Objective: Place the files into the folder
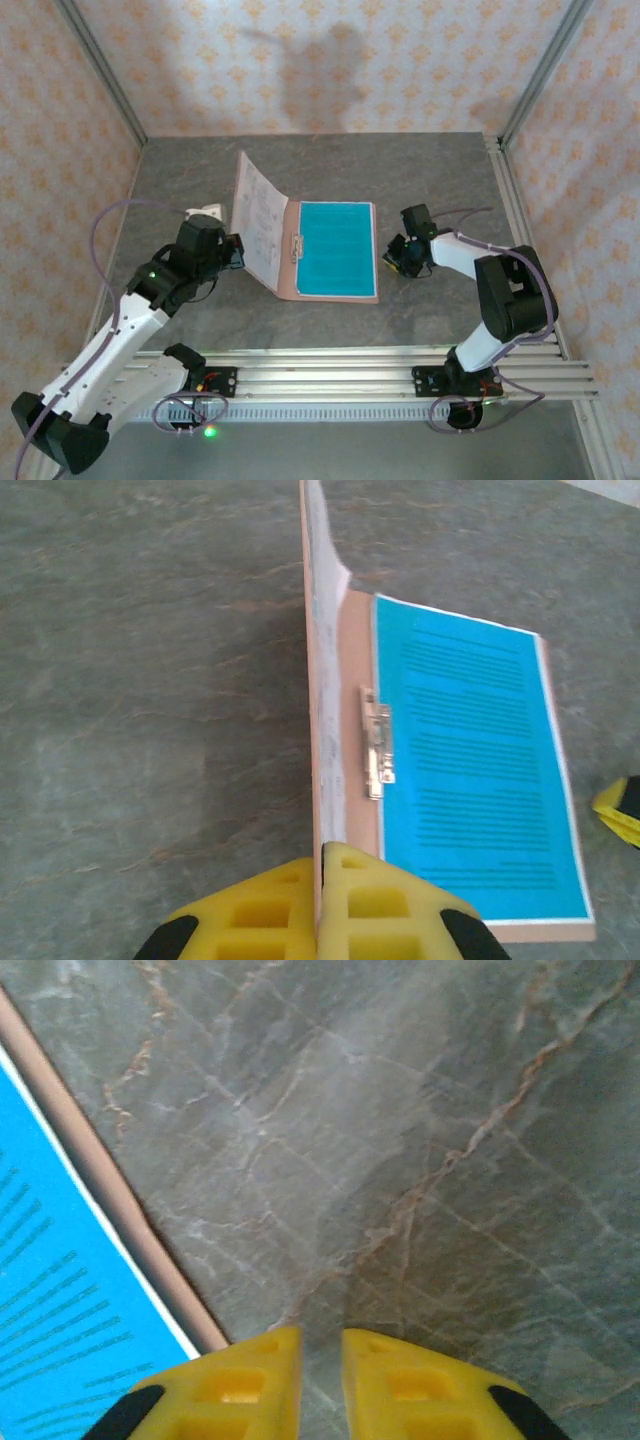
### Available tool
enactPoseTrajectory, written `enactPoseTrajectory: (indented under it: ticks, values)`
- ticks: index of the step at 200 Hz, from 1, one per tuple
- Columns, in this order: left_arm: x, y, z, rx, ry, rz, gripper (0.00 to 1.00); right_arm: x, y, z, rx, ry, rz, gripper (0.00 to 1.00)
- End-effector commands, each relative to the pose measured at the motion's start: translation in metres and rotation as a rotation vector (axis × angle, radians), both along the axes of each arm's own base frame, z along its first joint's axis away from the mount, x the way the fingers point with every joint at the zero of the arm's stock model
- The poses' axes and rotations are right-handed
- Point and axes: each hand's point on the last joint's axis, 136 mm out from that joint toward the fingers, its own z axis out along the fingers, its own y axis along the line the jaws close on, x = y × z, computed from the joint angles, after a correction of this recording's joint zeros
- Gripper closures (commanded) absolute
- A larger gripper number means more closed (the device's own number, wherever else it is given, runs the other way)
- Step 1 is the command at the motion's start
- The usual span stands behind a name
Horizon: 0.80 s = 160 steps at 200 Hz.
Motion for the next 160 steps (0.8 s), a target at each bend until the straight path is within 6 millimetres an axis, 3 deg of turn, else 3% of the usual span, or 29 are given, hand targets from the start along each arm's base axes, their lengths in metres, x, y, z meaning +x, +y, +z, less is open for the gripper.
enactPoseTrajectory:
  ticks: [1,8,54,83,106,133,160]
  values:
    - [-0.001,-0.014,0.014,0.055,-0.022,-0.044,1.0,0.006,0.008,-0.016,0.006,0.008,0.005,0.85]
    - [-0.001,-0.023,0.016,0.052,-0.03,-0.063,1.0,0.006,0.009,-0.018,0.004,0.018,0.007,0.86]
    - [-0.005,-0.087,0.031,0.072,-0.067,-0.205,0.76,-0.003,0.008,-0.035,-0.011,0.073,0.014,0.93]
    - [-0.011,-0.146,0.029,0.071,-0.066,-0.333,0.59,-0.005,0.008,-0.038,-0.011,0.083,0.015,0.94]
    - [-0.015,-0.196,0.019,0.047,-0.042,-0.399,0.44,-0.006,0.007,-0.04,-0.016,0.084,0.014,0.94]
    - [-0.013,-0.245,-0.002,-0.008,-0.001,-0.451,0.41,-0.007,0.003,-0.037,-0.032,0.077,0.014,0.94]
    - [-0.007,-0.277,-0.029,-0.073,0.042,-0.469,0.38,-0.005,-0.003,-0.03,-0.054,0.063,0.013,0.94]
